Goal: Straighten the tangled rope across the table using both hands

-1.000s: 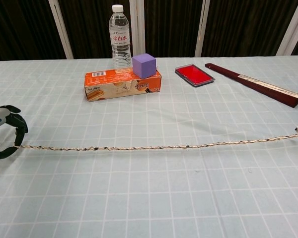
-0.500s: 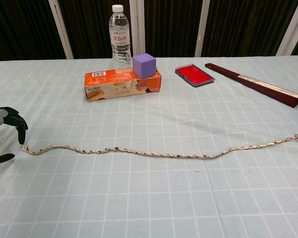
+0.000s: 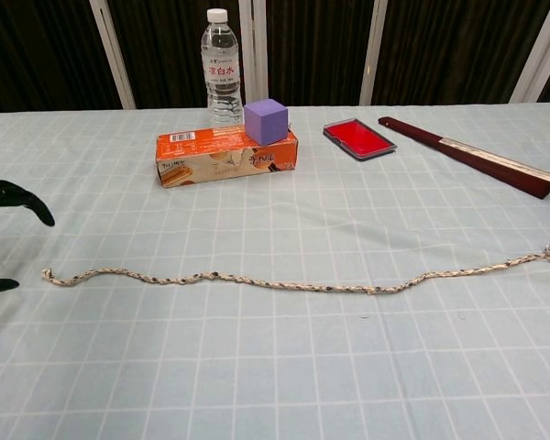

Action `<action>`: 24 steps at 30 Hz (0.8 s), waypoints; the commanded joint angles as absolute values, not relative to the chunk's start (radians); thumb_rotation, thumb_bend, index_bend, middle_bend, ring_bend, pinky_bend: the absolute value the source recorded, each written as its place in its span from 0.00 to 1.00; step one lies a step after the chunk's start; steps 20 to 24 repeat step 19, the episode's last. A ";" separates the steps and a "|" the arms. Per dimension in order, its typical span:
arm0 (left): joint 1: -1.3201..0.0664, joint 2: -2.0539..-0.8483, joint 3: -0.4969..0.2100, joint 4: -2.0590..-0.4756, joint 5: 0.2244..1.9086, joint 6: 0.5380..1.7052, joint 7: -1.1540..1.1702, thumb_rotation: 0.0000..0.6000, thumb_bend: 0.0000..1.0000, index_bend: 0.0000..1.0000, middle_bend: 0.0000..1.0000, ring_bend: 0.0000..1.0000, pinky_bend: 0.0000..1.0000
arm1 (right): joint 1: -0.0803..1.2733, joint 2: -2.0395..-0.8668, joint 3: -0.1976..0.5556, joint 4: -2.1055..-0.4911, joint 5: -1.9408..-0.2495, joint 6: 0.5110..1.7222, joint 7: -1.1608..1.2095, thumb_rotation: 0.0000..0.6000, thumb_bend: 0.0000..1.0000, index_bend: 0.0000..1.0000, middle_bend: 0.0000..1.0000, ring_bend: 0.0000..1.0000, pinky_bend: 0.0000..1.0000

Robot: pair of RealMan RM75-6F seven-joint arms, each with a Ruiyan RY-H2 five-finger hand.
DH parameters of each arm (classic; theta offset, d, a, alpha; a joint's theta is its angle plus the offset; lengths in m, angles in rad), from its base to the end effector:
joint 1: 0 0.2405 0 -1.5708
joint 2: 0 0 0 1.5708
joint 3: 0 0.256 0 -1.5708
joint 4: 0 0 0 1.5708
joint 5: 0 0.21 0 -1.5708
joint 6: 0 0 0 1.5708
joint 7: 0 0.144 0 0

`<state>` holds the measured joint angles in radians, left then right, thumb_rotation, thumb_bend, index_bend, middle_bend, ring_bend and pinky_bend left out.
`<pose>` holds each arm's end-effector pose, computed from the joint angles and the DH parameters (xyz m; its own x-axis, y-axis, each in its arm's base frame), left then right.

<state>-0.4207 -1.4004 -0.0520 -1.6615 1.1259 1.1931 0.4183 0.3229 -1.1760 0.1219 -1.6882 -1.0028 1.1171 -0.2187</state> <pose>-0.2459 0.2574 0.0328 0.4440 0.2761 0.8524 0.8954 -0.1015 -0.4336 -0.3078 -0.2530 0.1095 0.3205 -0.2814 0.9045 -0.9102 0.1729 0.3763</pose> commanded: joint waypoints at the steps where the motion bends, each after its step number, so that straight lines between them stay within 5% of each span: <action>1: -0.392 -1.351 -0.058 -1.714 1.159 1.234 0.365 1.00 0.18 0.17 0.07 0.01 0.00 | 0.299 -1.140 0.124 -1.719 -1.050 1.156 -0.183 1.00 0.52 0.00 0.00 0.00 0.00; 9: -0.273 -1.207 0.016 -1.798 1.345 1.402 0.254 1.00 0.10 0.06 0.00 0.00 0.00 | 0.207 -1.069 0.069 -1.772 -1.259 1.308 -0.112 1.00 0.35 0.00 0.00 0.00 0.00; 13: -0.180 -1.146 0.090 -1.783 1.484 1.535 0.219 1.00 0.10 0.05 0.00 0.00 0.00 | 0.128 -1.063 0.021 -1.742 -1.412 1.460 -0.086 1.00 0.35 0.00 0.00 0.00 0.00; 24: -0.131 -1.114 0.125 -1.759 1.534 1.574 0.187 1.00 0.10 0.04 0.00 0.00 0.00 | 0.074 -1.064 -0.007 -1.702 -1.473 1.534 -0.053 1.00 0.35 0.00 0.00 0.00 0.00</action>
